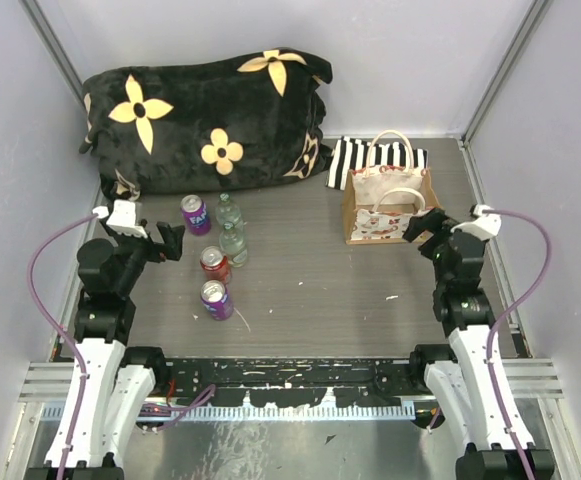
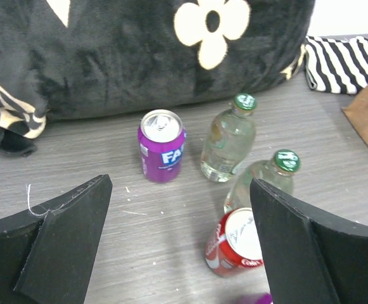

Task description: Place the beverage into the canvas bag

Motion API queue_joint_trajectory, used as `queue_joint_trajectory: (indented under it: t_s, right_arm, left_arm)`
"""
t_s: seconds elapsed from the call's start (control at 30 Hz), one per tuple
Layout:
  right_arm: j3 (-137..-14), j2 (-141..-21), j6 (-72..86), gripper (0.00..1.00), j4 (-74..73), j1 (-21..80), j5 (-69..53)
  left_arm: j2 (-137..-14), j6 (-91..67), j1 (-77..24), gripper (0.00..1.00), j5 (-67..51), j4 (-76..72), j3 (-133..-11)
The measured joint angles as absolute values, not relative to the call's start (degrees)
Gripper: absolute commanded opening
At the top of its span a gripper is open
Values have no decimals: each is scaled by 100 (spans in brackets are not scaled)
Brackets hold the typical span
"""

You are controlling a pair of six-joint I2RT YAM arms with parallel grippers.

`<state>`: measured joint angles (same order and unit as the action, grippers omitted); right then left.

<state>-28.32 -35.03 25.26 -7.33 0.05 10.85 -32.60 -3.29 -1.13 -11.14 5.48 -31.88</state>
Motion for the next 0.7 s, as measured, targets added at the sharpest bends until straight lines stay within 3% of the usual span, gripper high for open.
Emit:
queue_joint_trajectory:
  t_s: [0.4, 0.7]
  right_arm:
    - [-6182, -5192, 4130, 87, -2123, -14, 1660]
    - [-6569, -7535, 4943, 79, -2814, -637, 891]
  left_arm:
    - [-3194, -436, -113, 98, -1761, 2137, -4390]
    - [-2976, -482, -113, 98, -1935, 2563, -4438]
